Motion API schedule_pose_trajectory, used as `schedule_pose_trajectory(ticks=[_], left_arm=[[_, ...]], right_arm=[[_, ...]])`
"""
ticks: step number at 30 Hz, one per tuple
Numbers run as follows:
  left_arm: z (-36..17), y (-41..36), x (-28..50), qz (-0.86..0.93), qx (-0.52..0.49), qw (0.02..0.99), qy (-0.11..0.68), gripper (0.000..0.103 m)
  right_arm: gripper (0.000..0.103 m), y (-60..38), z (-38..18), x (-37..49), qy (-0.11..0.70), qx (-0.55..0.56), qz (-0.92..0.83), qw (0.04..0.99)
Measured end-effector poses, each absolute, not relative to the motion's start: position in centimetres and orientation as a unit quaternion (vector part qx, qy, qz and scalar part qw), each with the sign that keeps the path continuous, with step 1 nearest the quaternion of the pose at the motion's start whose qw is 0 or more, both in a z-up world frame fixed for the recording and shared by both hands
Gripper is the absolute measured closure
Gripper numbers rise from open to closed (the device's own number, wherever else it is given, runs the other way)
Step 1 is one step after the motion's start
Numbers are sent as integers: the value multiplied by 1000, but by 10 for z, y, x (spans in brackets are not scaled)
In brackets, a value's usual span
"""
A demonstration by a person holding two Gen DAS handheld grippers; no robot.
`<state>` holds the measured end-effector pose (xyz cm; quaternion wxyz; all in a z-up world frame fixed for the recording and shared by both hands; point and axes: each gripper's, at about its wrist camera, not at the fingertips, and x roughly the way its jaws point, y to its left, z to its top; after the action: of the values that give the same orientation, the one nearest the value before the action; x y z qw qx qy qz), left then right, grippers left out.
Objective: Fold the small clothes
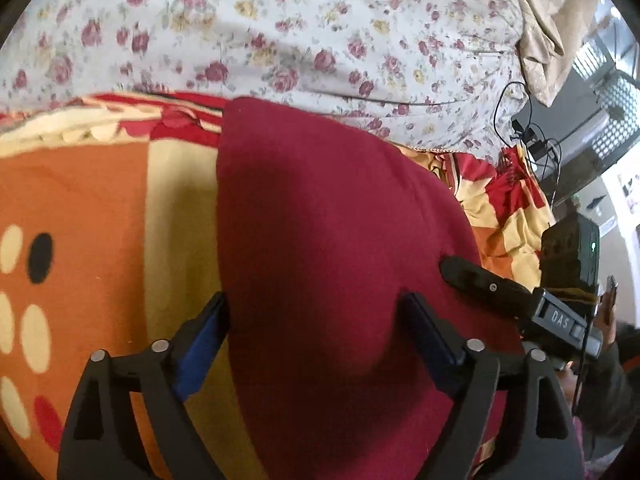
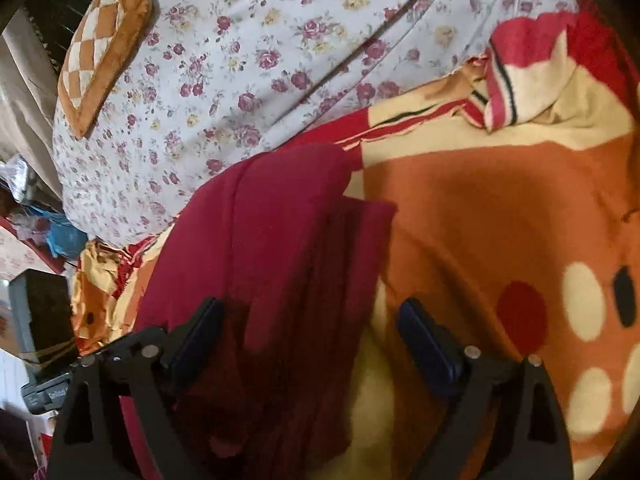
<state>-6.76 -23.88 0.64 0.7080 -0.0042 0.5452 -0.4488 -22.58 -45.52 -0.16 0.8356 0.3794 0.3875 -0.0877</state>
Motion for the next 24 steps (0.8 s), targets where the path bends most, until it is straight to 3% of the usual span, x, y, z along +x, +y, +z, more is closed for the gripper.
schedule_pose_trajectory(ticks=[2,3,4,7,9,19,21,24], left_arm=[[2,-239,-65,-447,-14,701,556,22],[2,-239,-66,-449,-12,702,553,24],[4,-239,-68,-452,-5,705,547,32],[13,-234,-76,-454,8,713,534,51],[23,-226,-77,-455,2,712,535,59],[64,-131,-89,-425,22,730,534,59],[48,-119,-88,-401,29,732,550,57],[25,-106,-87,-375,13,735,565,42]], right_arm=[[15,-453,-4,-222,387,375,-76,839],[29,-450,-3,-219,386,371,-63,842],[40,-449,-2,-217,384,370,-58,844],[54,-441,9,-215,387,357,-62,848],[57,-437,20,-218,381,365,-59,848],[58,-367,51,-210,391,374,41,840],[51,-347,36,-199,421,360,37,832],[37,-323,32,-200,445,274,-11,852]])
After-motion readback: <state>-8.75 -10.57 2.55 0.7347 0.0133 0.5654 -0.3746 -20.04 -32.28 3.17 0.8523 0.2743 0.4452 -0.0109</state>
